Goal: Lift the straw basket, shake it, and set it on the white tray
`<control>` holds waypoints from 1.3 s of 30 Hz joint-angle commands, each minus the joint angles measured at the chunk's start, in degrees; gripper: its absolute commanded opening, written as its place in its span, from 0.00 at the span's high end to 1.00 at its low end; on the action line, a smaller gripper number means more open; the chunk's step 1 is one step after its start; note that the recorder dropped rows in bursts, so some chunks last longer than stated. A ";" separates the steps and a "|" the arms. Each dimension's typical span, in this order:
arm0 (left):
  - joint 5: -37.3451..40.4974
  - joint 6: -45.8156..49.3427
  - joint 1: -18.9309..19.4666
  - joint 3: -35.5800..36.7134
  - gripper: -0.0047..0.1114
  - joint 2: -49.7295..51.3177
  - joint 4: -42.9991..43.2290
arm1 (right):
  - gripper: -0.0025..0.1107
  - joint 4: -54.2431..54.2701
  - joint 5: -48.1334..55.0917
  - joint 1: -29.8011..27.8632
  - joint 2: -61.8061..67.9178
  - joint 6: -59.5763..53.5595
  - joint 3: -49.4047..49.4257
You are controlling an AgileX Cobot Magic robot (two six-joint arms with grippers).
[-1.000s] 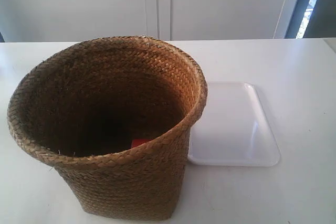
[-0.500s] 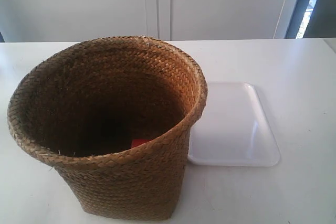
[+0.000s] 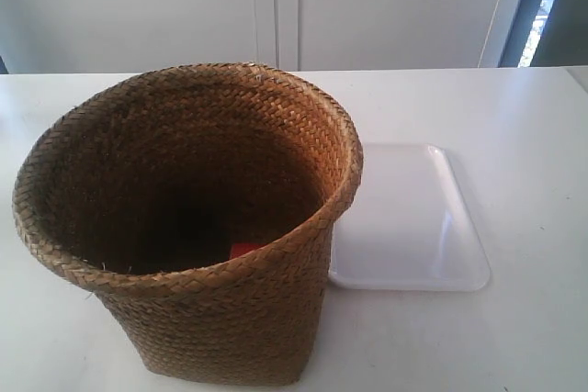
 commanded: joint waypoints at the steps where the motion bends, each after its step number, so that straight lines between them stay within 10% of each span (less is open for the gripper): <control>1: -0.86 -0.38 0.13 0.19 0.96 -0.31 -0.25 | 0.98 0.11 -7.01 -0.25 -0.21 9.92 0.35; 5: -10.03 -1.97 0.13 -1.58 0.96 0.03 -2.07 | 0.98 2.17 -16.95 -0.25 -0.04 10.07 -2.04; 12: -13.46 7.52 0.13 -19.76 0.96 17.35 -1.97 | 0.98 0.90 -3.41 -0.25 16.30 -4.47 -25.92; 21: -12.06 8.93 0.13 -21.42 0.96 20.62 -0.38 | 0.98 1.12 0.88 -0.25 24.07 0.38 -28.68; 39: 20.85 16.25 0.13 -43.77 0.96 47.05 -0.64 | 0.98 17.92 52.19 -0.25 58.79 -28.79 -62.55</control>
